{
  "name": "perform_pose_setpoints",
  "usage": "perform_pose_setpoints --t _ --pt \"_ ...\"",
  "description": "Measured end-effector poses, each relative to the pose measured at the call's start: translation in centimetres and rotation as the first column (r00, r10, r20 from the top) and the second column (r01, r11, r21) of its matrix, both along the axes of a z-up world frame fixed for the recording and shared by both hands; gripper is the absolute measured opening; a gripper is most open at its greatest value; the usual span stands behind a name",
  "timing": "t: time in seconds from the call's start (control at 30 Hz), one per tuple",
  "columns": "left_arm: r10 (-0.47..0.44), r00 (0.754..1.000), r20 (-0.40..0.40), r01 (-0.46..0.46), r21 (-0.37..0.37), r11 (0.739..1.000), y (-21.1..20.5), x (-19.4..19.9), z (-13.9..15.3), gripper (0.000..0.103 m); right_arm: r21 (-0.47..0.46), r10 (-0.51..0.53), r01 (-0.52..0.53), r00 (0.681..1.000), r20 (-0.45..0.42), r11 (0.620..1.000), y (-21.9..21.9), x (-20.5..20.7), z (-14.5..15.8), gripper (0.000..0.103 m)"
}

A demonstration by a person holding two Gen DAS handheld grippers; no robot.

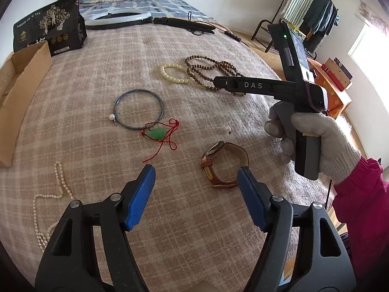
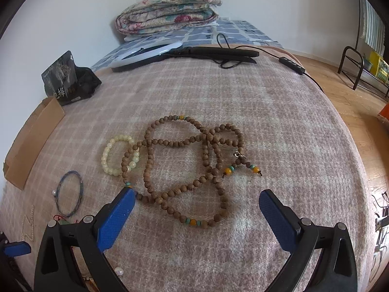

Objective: Organize jewelry
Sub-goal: 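Close the left gripper on the brown watch while the right gripper grasps the bead necklace, then lift the watch and bead necklace and carry both over the cardboard box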

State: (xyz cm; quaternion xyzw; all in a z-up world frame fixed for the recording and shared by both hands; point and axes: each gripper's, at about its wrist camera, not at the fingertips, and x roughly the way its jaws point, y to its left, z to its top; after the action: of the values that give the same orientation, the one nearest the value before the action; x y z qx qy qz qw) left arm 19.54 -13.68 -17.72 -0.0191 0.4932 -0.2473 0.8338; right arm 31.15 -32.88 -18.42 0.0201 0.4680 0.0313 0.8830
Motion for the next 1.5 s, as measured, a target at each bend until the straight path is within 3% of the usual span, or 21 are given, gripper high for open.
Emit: perform_pose_setpoints --t 0.2,0.33,0.73,0.8,0.9,0.97,1.17,1.33,1.5 --pt "-0.023 0.999 -0.04 0.023 -0.003 1.0 -0.9 0.7 -1.0 0.071 -0.071 0.067 -0.07 0.997 -0.038 0.995 1.8 1.0 -1.0 0.103" --pt "-0.023 0.996 -0.09 0.023 -0.002 1.0 -1.3 1.5 -2.0 0.058 -0.085 0.067 -0.071 0.996 -0.051 0.994 1.9 2.0 -1.4 0.103" --pt "-0.027 0.991 -0.133 0.026 -0.012 1.0 -2.3 2.0 -3.5 0.049 -0.118 0.028 -0.034 0.998 -0.052 0.992 1.3 4.1 -1.8 0.101" --pt "-0.025 0.99 -0.14 0.022 -0.021 1.0 -2.4 2.2 -3.6 0.042 -0.117 0.045 -0.05 0.998 -0.042 0.992 1.5 4.0 -1.7 0.094" --pt "-0.011 0.989 -0.148 0.008 -0.021 1.0 -2.6 2.6 -3.9 0.035 -0.111 0.067 -0.07 0.997 -0.028 0.991 1.9 3.7 -1.4 0.072" --pt "-0.002 0.989 -0.149 0.0 -0.016 1.0 -2.7 2.7 -4.0 0.028 -0.115 0.072 -0.074 0.997 -0.022 0.991 2.0 3.7 -1.2 0.05" --pt "0.004 0.994 -0.106 -0.001 0.024 1.0 -3.4 2.9 -4.3 0.022 -0.083 0.067 -0.068 0.998 -0.015 0.994 1.6 3.6 -0.7 0.011" --pt "-0.004 0.997 -0.078 0.007 0.038 0.999 -3.7 2.6 -4.3 0.01 -0.064 0.059 -0.06 0.998 -0.017 0.996 1.3 3.4 -0.1 0.011" --pt "-0.002 0.996 -0.087 0.004 0.02 1.0 -3.1 2.6 -4.0 0.01 -0.057 0.042 -0.042 0.999 0.011 0.998 1.0 2.9 1.3 0.01"
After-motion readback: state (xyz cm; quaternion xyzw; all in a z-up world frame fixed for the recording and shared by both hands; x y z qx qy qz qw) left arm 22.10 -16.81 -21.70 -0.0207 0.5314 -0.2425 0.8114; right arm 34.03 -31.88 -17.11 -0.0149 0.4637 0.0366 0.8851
